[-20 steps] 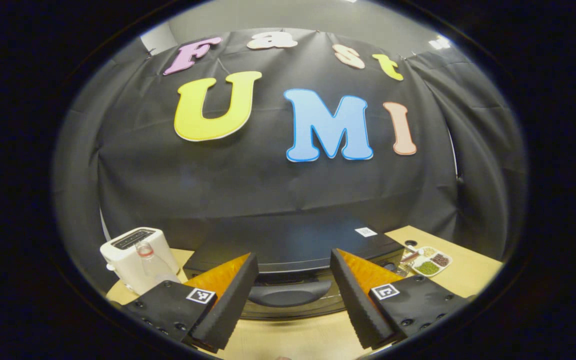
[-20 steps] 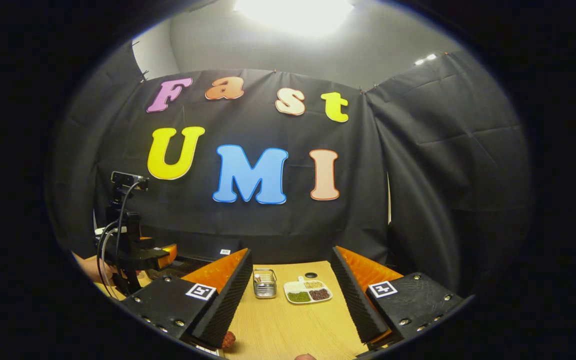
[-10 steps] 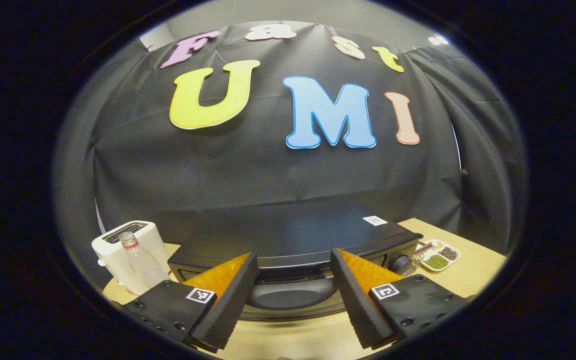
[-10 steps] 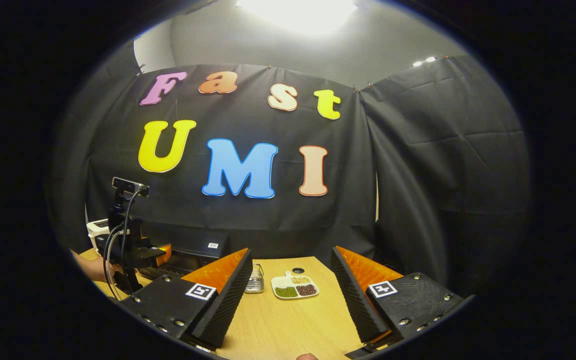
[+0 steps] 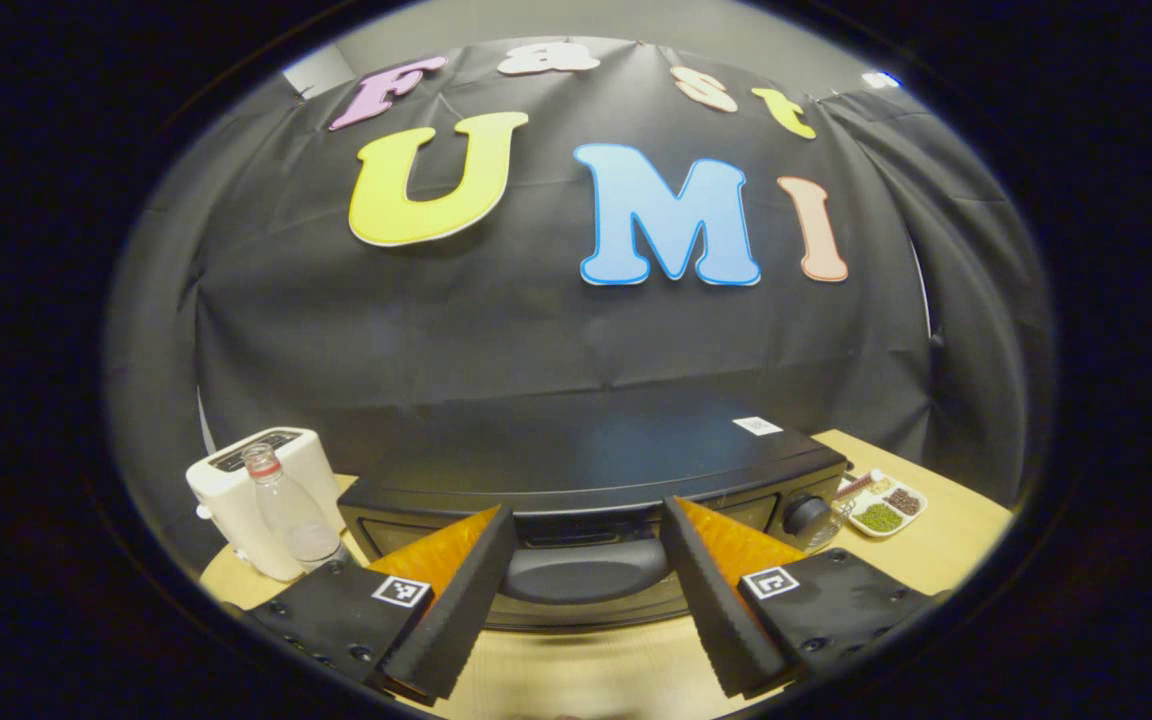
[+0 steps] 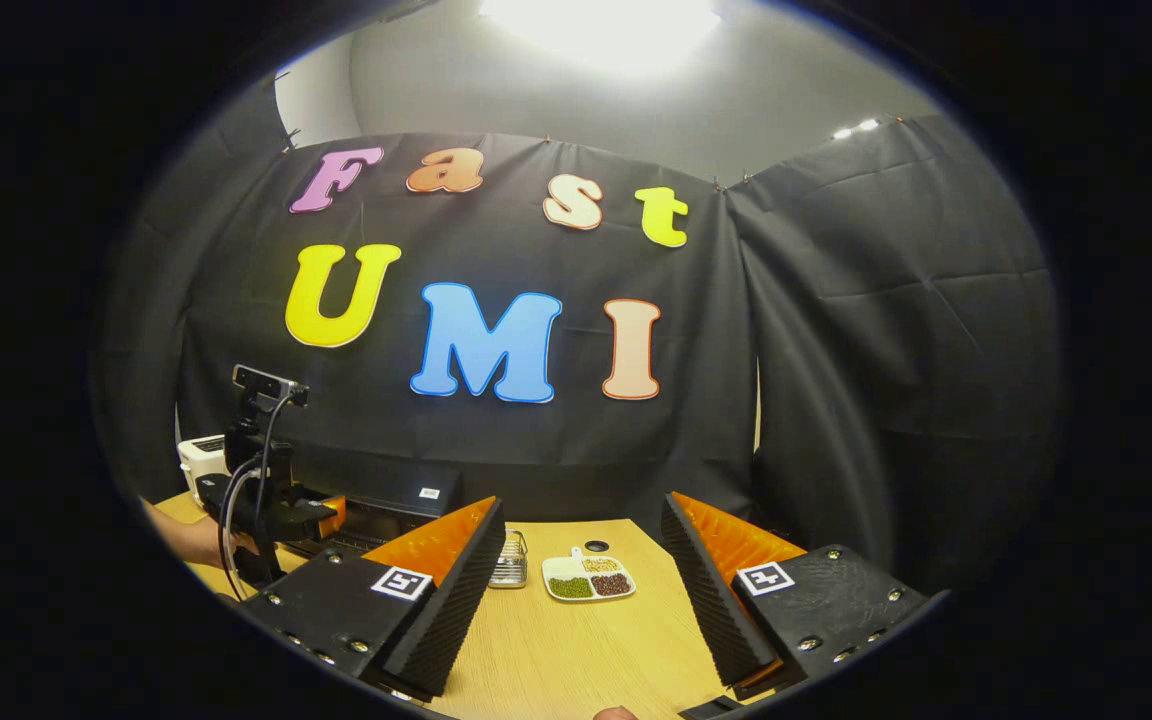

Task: Open the electric oven with the left hand, put the food in, and close the electric oven.

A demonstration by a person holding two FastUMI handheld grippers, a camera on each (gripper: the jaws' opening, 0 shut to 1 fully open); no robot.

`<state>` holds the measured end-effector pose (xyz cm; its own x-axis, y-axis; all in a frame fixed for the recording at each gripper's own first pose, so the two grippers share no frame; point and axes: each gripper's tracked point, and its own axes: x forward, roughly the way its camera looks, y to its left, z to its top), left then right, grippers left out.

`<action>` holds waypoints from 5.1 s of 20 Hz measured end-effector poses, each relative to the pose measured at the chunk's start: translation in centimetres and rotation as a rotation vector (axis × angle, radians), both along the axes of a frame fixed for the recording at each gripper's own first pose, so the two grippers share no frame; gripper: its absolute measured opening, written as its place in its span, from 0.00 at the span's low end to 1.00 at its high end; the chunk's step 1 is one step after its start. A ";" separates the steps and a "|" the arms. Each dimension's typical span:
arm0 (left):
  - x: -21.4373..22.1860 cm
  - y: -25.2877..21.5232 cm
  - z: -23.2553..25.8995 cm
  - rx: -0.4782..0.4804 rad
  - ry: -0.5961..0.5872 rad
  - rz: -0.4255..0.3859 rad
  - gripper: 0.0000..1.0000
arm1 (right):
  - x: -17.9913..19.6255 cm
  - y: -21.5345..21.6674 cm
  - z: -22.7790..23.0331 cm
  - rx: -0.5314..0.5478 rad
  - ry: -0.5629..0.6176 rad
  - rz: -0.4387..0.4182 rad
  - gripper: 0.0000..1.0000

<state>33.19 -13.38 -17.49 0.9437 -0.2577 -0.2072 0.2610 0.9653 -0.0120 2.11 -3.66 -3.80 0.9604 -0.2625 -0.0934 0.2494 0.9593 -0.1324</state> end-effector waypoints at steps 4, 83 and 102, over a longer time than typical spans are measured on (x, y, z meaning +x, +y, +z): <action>-1.4 0.2 -0.2 0.002 0.004 0.002 0.98 | -0.4 0.0 0.2 0.001 -0.002 0.006 0.95; -26.1 14.3 16.0 -0.055 -0.196 0.266 1.00 | 1.4 10.0 -20.0 0.697 0.600 0.306 0.98; -27.5 17.6 17.0 -0.070 -0.208 0.336 1.00 | -1.9 14.5 -27.7 0.975 0.875 0.272 0.79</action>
<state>5.69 4.27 -0.51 0.9978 0.0655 0.0039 -0.0652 0.9960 -0.0612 0.21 10.80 -31.46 0.4995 0.4521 -0.7390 0.2217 0.7579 0.6135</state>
